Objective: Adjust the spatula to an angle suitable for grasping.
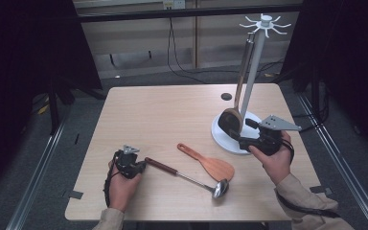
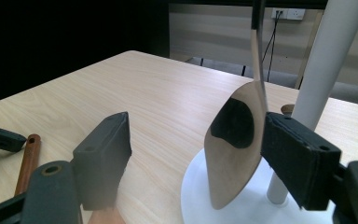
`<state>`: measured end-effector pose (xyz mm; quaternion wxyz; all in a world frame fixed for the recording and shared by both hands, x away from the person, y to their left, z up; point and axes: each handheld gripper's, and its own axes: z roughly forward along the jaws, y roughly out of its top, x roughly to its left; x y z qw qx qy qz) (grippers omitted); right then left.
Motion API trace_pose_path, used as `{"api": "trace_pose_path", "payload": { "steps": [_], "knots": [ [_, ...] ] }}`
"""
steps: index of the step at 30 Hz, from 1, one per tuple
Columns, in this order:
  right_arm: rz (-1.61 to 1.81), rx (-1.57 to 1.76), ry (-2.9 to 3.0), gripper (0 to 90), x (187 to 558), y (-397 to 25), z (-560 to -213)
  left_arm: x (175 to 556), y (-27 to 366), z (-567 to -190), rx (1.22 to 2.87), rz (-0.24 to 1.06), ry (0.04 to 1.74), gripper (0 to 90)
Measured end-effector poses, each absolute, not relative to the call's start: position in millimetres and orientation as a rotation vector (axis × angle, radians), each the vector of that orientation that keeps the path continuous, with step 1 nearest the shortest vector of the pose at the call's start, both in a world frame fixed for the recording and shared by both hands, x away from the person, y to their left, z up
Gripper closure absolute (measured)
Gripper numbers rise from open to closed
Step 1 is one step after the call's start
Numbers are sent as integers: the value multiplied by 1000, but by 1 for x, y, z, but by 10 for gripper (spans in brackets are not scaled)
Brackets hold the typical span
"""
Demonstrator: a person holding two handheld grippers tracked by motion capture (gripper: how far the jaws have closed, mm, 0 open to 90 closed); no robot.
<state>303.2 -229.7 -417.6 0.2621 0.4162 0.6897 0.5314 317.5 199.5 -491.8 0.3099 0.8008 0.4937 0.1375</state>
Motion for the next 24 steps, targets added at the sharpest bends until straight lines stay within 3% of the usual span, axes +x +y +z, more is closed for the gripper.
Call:
{"api": "trace_pose_path", "payload": {
  "steps": [12,24],
  "knots": [
    [1432,1124,1881,241,303,-228,-419,330,212,-495,2072,448,1294,900],
    [1422,1127,1883,241,303,-229,-420,336,205,-498,2113,406,1201,900]
  ]
}}
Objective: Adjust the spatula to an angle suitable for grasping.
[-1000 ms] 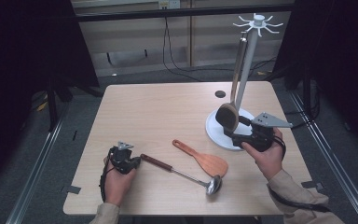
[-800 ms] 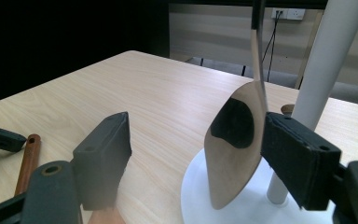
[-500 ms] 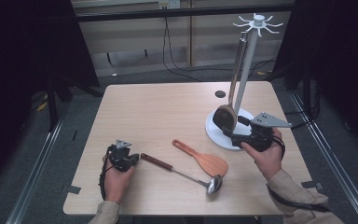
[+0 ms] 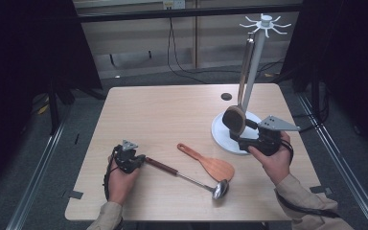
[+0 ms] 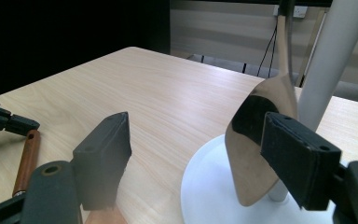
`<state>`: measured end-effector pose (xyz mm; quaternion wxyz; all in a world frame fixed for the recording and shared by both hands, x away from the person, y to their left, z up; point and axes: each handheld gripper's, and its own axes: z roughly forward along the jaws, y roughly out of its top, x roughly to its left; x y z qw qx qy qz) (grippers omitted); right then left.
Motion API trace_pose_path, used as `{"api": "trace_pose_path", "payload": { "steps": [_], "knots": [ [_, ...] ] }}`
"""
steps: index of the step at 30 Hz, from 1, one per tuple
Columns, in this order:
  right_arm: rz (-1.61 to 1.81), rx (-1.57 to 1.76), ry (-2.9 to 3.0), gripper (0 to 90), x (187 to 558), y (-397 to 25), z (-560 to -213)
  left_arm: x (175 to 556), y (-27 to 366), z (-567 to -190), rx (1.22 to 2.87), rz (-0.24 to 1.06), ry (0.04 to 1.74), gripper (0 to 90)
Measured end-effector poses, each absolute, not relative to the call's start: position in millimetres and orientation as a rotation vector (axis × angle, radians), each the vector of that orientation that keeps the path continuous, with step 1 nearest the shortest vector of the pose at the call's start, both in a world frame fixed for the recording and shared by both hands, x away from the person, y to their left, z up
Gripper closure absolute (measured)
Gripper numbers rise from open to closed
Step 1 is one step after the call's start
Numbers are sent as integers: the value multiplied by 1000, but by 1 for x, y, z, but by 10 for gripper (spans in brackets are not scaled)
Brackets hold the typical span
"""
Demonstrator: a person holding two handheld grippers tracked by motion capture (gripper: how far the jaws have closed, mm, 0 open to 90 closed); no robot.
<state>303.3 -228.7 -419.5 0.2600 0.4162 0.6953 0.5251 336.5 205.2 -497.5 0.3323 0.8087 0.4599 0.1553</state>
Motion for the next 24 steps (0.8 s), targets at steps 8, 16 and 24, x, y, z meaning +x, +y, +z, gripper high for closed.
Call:
{"api": "trace_pose_path", "payload": {
  "steps": [8,16,24],
  "knots": [
    [1421,1109,1923,240,302,-221,-421,325,180,-494,2193,324,1093,897],
    [1419,1116,2025,252,298,-207,-423,318,161,-493,2223,326,1062,890],
    [1408,1010,2323,361,295,-165,-434,319,168,-490,2151,365,1112,705]
  ]
}}
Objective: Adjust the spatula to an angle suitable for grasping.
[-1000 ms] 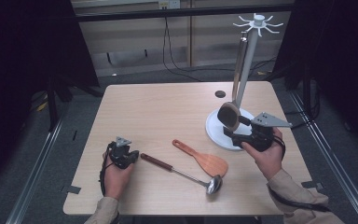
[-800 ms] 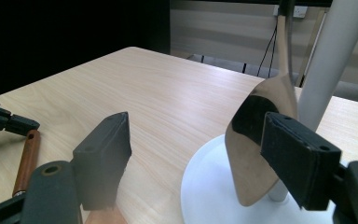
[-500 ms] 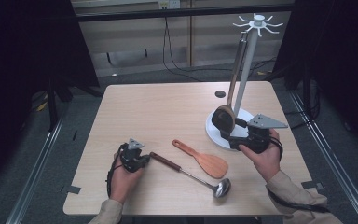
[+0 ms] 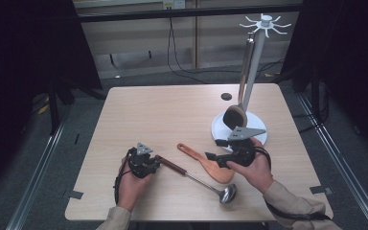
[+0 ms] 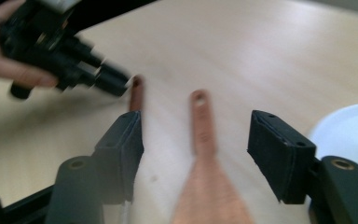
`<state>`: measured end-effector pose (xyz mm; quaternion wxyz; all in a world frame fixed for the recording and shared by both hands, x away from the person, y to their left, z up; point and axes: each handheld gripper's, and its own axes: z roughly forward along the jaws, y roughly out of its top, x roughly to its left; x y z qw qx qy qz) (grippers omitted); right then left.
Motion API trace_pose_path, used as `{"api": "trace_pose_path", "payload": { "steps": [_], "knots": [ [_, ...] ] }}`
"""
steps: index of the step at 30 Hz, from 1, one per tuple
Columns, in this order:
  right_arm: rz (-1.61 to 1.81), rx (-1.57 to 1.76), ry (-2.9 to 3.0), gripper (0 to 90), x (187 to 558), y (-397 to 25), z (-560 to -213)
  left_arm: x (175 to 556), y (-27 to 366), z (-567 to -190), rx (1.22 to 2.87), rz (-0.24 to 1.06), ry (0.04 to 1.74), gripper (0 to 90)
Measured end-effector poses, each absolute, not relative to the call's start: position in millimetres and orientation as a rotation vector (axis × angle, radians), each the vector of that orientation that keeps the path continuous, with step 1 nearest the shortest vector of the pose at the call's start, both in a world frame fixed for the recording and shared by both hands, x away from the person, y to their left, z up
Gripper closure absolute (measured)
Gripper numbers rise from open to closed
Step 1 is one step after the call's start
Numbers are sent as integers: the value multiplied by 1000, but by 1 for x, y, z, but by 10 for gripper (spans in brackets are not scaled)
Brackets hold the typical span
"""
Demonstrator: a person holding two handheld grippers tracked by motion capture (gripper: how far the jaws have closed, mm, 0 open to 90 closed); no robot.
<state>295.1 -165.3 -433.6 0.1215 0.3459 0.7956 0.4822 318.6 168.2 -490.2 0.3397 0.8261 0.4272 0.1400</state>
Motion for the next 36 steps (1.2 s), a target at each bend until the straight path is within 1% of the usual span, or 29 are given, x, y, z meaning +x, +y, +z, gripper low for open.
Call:
{"api": "trace_pose_path", "payload": {
  "steps": [2,3,4,5,6,7,8,12,13,15,16,17,19,26,30,32,33,36],
  "knots": [
    [1384,978,2408,400,294,-155,-438,318,171,-489,2123,378,1136,659],
    [1361,975,2448,416,294,-150,-440,318,172,-488,2111,390,1139,603],
    [1336,955,2510,467,293,-142,-445,317,174,-488,2094,419,1125,470],
    [1336,955,2510,467,293,-142,-445,317,174,-488,2094,419,1125,423],
    [1322,952,2541,498,293,-139,-447,317,174,-488,2075,443,1130,423],
    [1308,939,2570,532,293,-135,-449,317,175,-487,2070,443,1134,341],
    [1299,933,2585,542,294,-133,-450,317,177,-487,2072,452,1130,341],
    [1230,925,2689,625,297,-124,-456,315,180,-490,2060,480,1159,248],
    [1222,919,2702,639,297,-122,-458,315,182,-490,2071,477,1150,238],
    [1195,907,2744,669,298,-118,-461,313,185,-490,2040,479,1182,231],
    [1195,907,2744,669,298,-118,-461,313,185,-490,2040,479,1182,228],
    [1149,891,2784,700,299,-113,-464,313,186,-489,2036,478,1191,228],
    [1117,873,2821,721,301,-106,-468,311,190,-490,2023,479,1207,225],
    [1024,908,2870,744,303,-98,-472,309,194,-489,2016,481,1219,226],
    [974,897,2897,739,304,-93,-476,309,195,-489,2021,487,1218,226],
    [929,875,2914,766,305,-91,-480,309,195,-489,2017,487,1220,226],
    [920,867,2940,815,305,-91,-481,309,194,-489,2008,487,1226,227],
    [902,838,2942,835,304,-91,-479,309,195,-488,2011,489,1225,226]
  ]
}}
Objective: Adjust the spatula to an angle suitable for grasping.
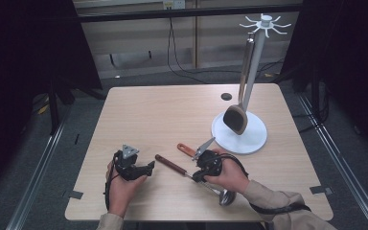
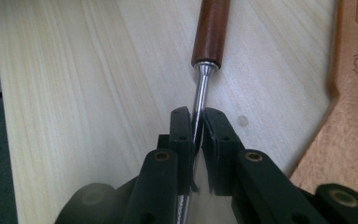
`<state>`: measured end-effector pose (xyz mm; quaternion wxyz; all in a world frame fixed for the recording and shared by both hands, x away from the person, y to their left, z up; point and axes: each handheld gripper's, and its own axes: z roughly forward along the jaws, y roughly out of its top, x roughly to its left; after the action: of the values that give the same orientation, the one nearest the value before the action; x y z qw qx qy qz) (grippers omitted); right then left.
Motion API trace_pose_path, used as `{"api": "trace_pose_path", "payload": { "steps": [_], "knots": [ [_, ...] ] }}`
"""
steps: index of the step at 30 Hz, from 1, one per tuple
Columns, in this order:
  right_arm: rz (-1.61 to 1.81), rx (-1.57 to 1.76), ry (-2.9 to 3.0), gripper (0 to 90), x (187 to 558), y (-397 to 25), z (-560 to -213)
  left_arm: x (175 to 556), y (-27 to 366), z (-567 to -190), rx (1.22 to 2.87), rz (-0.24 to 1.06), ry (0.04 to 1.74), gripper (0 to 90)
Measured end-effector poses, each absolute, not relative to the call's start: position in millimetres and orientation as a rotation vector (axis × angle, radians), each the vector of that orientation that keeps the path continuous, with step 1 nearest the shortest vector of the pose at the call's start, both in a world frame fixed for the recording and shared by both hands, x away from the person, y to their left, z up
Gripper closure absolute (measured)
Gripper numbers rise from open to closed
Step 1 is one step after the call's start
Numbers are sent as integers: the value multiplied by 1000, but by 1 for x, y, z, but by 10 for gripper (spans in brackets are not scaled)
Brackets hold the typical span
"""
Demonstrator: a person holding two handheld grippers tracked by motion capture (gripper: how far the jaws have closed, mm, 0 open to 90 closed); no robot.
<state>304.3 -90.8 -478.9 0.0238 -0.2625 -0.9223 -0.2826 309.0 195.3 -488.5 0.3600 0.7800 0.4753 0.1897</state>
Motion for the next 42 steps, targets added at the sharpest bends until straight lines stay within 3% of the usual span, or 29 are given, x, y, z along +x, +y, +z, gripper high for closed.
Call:
{"api": "trace_pose_path", "payload": {
  "steps": [14,16,18,33,36,42],
  "knots": [
    [-785,-799,-2865,842,295,-132,-474,318,183,-487,2023,470,1183,228],
    [-796,-827,-2859,832,294,-134,-473,319,183,-487,2032,471,1181,228],
    [-808,-868,-2854,759,295,-138,-471,320,182,-488,2029,467,1180,230],
    [-698,-893,-2921,779,301,-105,-472,311,197,-487,2001,488,1224,231],
    [-626,-916,-2935,836,302,-99,-474,308,201,-487,1994,496,1239,231],
    [-647,-928,-2946,861,301,-97,-474,307,202,-487,2001,496,1239,231]
  ]
}}
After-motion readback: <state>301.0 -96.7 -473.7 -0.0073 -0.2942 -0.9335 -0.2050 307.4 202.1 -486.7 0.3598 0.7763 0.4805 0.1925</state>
